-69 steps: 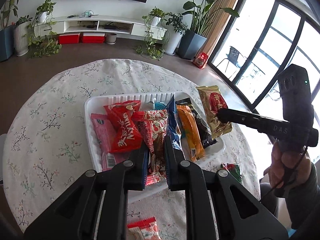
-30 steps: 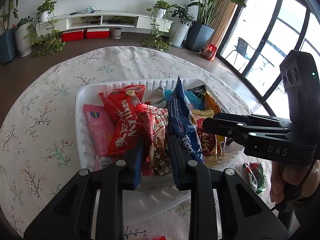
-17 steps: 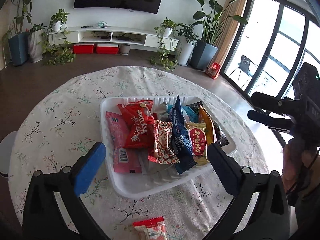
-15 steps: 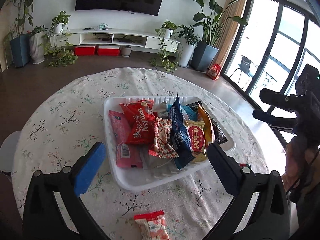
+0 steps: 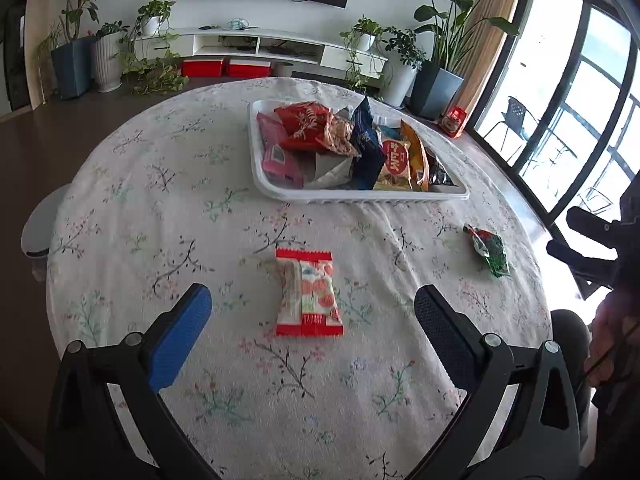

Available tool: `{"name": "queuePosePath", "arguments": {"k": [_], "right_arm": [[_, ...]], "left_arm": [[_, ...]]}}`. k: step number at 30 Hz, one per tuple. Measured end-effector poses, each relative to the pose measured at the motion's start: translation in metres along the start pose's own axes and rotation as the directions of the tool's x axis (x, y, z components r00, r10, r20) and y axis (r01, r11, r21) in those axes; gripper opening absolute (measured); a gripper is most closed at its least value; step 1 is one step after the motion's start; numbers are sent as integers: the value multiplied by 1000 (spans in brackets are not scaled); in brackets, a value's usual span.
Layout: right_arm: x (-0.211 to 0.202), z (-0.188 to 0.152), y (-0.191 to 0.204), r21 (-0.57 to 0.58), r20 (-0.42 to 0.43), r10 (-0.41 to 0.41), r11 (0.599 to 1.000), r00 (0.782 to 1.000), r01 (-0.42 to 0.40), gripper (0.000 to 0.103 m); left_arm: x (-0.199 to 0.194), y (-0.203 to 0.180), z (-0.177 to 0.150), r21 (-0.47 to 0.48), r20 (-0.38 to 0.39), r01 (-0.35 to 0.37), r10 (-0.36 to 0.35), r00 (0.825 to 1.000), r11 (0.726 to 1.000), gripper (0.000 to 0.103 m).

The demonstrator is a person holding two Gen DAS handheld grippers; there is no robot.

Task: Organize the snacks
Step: 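Lower the left gripper onto the red-white packet on the cloth, then grasp the red-white packet with the left gripper while the right gripper grasps the green seaweed packet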

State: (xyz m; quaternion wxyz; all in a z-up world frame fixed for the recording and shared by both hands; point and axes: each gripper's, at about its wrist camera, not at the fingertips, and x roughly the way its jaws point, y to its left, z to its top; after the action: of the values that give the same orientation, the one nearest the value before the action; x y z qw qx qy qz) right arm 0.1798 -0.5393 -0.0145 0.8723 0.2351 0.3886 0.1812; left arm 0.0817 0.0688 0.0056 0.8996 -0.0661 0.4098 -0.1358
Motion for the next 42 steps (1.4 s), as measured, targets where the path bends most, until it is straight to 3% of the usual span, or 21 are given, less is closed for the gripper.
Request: {"name": "queuePosePath", "arguments": {"k": [5, 10, 14, 18, 25, 28, 36, 42], "right_arm": [[0, -34, -11, 16, -65, -40, 999, 997, 41, 102], [1, -59, -15, -2, -100, -59, 998, 993, 59, 98], [1, -61, -10, -47, -98, -87, 995, 991, 82, 90], [0, -60, -5, -88, -73, -111, 991, 991, 105, 88], [2, -57, -12, -69, -79, -119, 991, 990, 114, 88], [4, -54, -13, -70, -80, -126, 990, 989, 121, 88], [6, -50, -13, -74, -77, -143, 988, 987, 138, 88], [10, -36, -19, -79, -75, -196, 979, 978, 191, 88]], "left_arm": [[-2, -1, -21, 13, -24, -6, 6, 1000, 1000, 103], [8, -8, -11, 56, -63, -16, 19, 998, 998, 101], [28, -9, 1, 77, -125, -51, 61, 990, 996, 87], [49, -10, 15, 107, -166, -63, 80, 983, 992, 64], [75, -12, 21, 157, -216, -93, 126, 968, 983, 61], [79, -14, 22, 182, -207, -109, 147, 967, 977, 36], [79, -18, 19, 230, -208, -95, 145, 967, 968, 33], [68, -22, 12, 223, -192, -49, 94, 977, 973, 32]]}}
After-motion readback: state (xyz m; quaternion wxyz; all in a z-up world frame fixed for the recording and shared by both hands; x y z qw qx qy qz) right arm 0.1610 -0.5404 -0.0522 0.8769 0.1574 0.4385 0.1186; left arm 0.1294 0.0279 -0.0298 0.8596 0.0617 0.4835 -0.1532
